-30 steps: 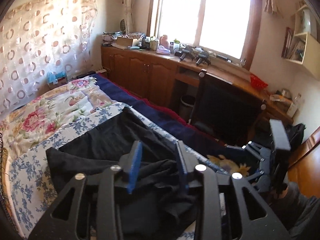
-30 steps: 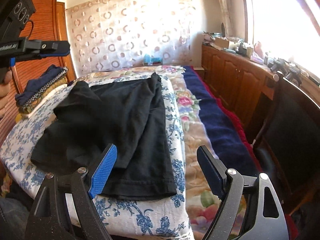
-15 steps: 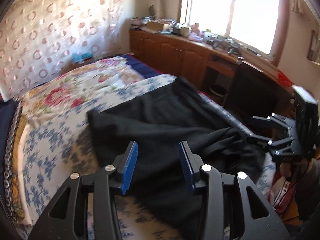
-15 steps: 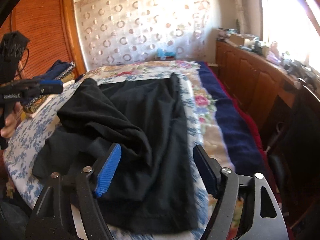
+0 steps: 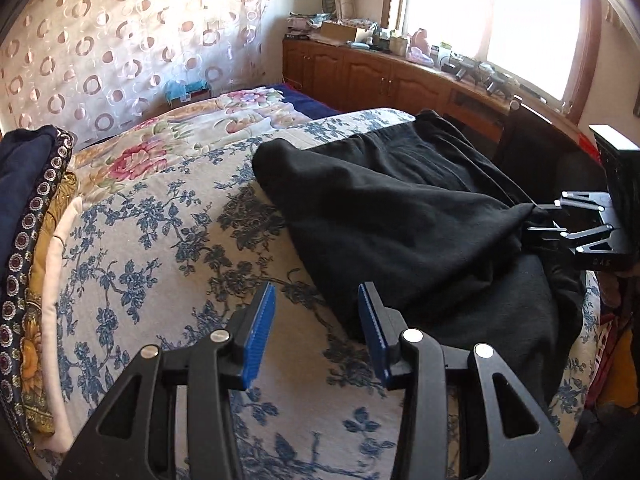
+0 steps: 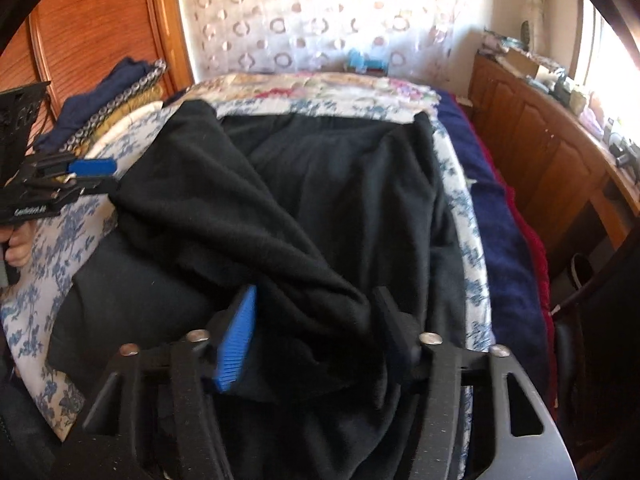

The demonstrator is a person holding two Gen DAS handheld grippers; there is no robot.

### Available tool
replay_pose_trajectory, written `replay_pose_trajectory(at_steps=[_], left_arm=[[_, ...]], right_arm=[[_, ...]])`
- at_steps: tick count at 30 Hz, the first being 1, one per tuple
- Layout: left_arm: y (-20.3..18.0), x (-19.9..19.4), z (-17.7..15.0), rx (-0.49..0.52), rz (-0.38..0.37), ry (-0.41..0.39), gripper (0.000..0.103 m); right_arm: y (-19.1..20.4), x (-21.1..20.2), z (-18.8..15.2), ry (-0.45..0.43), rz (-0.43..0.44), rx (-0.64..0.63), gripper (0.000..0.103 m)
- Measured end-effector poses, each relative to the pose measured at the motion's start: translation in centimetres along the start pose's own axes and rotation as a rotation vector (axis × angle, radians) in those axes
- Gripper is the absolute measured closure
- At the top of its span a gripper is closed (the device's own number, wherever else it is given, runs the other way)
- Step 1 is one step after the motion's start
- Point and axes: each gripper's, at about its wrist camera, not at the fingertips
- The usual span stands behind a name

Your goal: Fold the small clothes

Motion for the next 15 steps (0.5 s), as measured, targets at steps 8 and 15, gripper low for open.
replay_pose_trajectory(at_steps=[8, 15], left_arm=[[0.7, -0.4, 0.1, -0.014, -0.045, -0.056, 0.061], [1.1, -1.6, 0.4, -0.011, -0.064, -0.104, 0.061]], right_arm=[[1.6, -5.3, 1.1, -0.120, -0.041, 0.017, 0.094], [0.1, -8.1, 0.0, -0.047, -0.147, 0.054, 0.094]])
Point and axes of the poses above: each gripper's, at about its wrist camera, not at the fingertips, and x roughly the way its jaws point, y to its left, z to its top, and after that the axes turned 8 degrees about -y, right-handed
